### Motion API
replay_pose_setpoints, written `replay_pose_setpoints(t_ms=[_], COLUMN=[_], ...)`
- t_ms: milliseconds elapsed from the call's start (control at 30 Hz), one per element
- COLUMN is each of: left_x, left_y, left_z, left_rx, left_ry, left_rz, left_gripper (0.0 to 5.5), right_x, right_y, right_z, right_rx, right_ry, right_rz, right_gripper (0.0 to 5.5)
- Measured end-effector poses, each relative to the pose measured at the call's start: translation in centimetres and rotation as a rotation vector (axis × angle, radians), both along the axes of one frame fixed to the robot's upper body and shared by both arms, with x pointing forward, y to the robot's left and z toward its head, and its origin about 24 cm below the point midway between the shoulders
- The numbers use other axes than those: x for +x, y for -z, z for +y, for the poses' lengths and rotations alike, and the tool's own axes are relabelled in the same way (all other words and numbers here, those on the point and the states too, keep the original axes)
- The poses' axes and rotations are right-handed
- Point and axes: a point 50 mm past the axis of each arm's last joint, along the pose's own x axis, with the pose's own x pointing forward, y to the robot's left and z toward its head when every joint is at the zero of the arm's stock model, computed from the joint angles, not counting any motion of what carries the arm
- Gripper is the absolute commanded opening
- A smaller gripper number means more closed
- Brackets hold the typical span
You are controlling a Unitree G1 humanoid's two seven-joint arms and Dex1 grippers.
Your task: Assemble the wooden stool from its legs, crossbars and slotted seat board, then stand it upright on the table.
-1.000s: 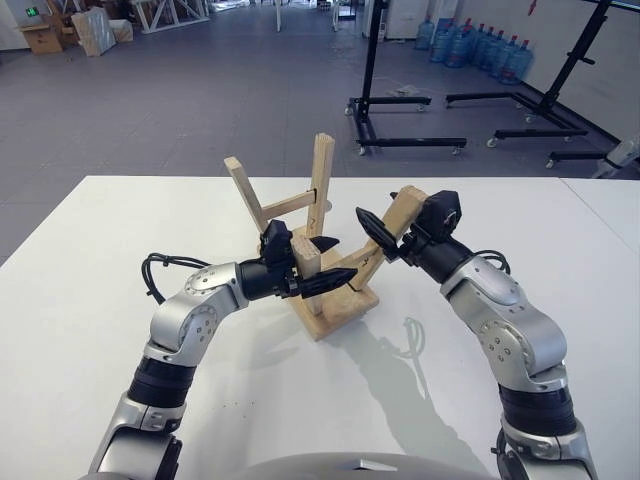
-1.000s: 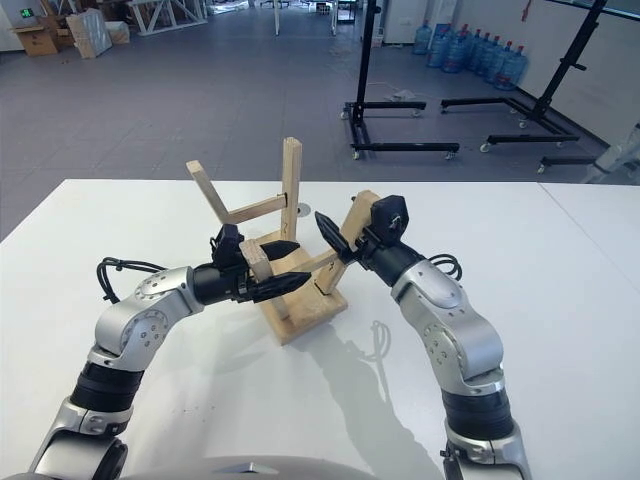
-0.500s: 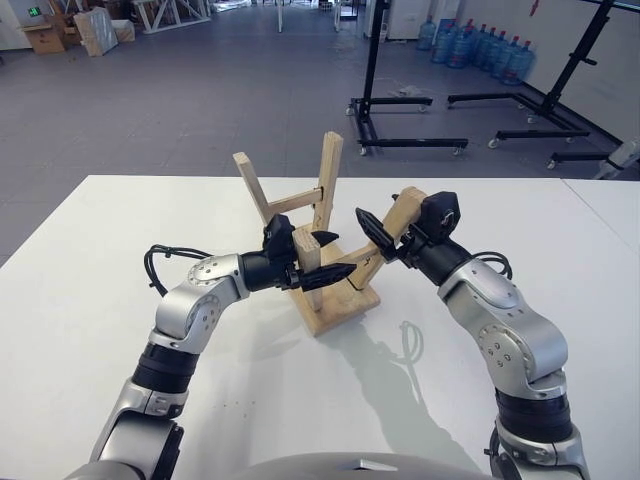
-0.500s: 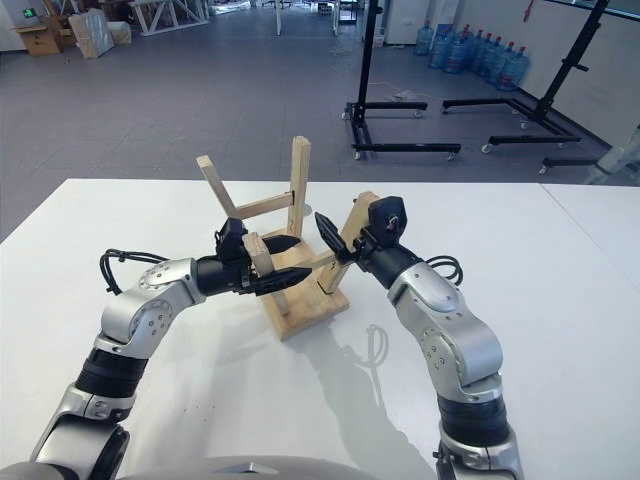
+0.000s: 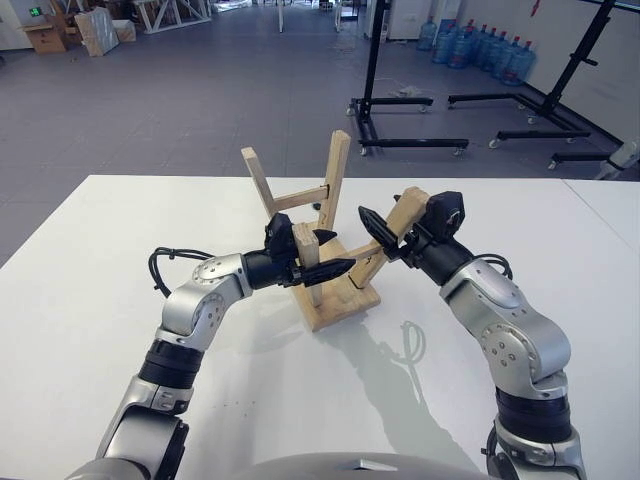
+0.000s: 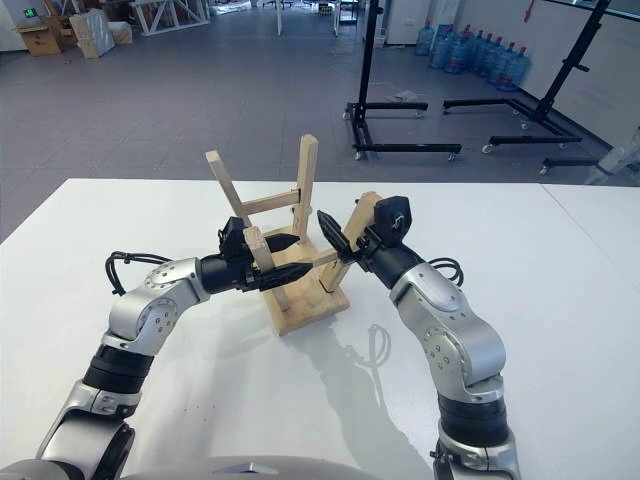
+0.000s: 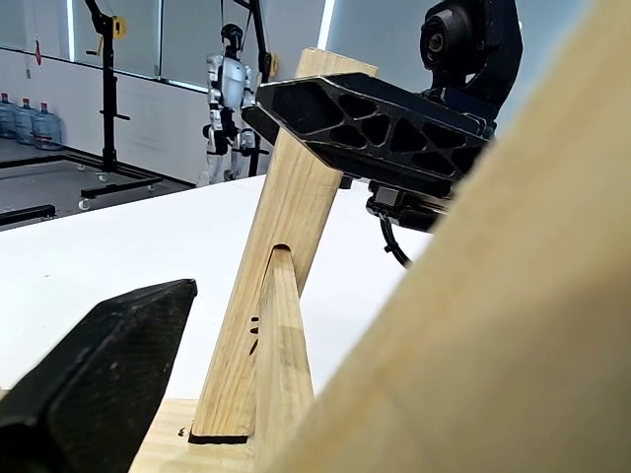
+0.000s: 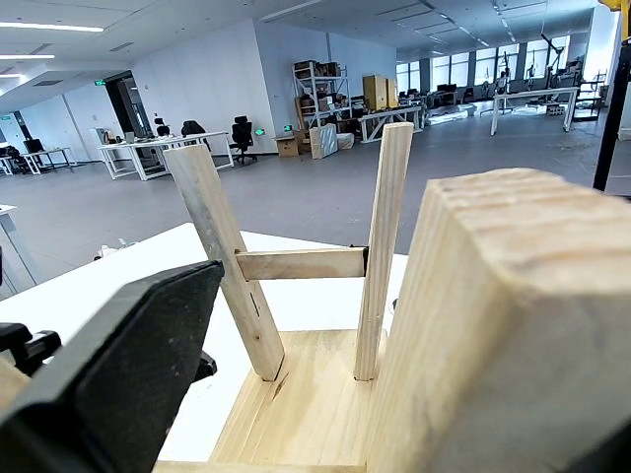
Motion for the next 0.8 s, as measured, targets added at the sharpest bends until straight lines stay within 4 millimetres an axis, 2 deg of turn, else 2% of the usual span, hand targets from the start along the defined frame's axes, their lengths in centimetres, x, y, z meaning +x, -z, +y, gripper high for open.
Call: replay_pose_setpoints(t_ms=[200, 533, 600, 800], left_x=[0.3, 0.4, 0.1, -0.2], left_y=[0.0, 0.1, -0.3, -1.5], left_z=[0.7, 1.9, 2.0, 2.8], left_rx=[0.039, 0.035, 0.003, -0.056], left_ry=[-0.060, -0.114, -0.093, -0.085], left_rz=[-0.005, -0.013, -0.025, -0.061], left_gripper=[4.10, 4.10, 4.10, 4.10], right_x=[-0.6, -0.2, 0.2, 1.0], right_y=[0.2, -0.2, -0.9, -0.9], right_z=[-0.7, -1.1, -1.2, -2.2], right_rx=[0.082, 0.187, 0.187, 0.159], right_ry=[-0.034, -0.085, -0.075, 0.024], right_rz=[-0.018, -0.061, -0.118, -0.177], right_gripper=[4.10, 4.10, 4.10, 4.10])
